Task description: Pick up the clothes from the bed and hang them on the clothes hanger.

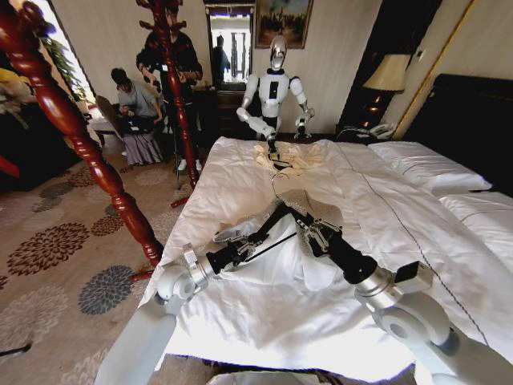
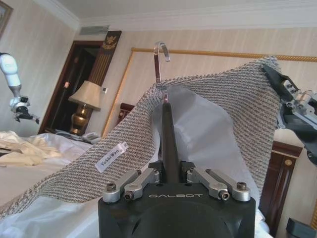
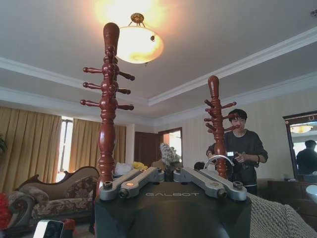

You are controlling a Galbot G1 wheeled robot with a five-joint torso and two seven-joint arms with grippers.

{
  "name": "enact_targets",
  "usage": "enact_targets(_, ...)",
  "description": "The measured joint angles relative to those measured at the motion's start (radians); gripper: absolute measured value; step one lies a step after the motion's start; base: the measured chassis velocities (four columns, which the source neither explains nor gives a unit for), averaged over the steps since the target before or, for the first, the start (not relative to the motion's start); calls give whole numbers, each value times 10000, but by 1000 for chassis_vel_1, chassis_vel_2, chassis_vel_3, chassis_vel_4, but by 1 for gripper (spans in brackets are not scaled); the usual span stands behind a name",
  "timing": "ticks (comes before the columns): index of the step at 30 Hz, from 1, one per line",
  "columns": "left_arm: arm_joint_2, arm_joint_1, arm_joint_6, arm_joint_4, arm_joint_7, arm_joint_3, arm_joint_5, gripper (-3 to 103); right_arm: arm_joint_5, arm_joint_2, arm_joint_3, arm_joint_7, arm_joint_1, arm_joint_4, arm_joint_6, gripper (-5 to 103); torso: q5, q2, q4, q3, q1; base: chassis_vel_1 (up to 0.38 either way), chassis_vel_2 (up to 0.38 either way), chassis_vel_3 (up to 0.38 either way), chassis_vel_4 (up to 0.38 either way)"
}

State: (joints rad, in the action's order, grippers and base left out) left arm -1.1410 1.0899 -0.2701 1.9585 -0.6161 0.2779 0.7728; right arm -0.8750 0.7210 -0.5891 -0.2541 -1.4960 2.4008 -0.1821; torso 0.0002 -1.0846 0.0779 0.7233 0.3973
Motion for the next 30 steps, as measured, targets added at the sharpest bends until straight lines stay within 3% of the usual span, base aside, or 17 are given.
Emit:
enact_targets(11,236,94,1,35,132,235,77,18,-50,48,180,-360,139,-10,-226,3,-1,-1,1,0,0,0,0,0,0)
enact_targets(18,39,49,14,-94,166,-19,5,18,-73,78,396,-957,58,112,-429,3,0,0,2,0,0,0,0,0,0)
enact_targets(26,-203,150,25,-151,134,-320,-376,18,-151,8,302,-1073,59,150,-462,3,0,0,1,0,0,0,0,0,0)
enact_targets(30,-391,117,25,-85,177,-342,-391,18,603,52,303,-1046,-49,-2,-462,3,0,0,1,0,0,0,0,0,0)
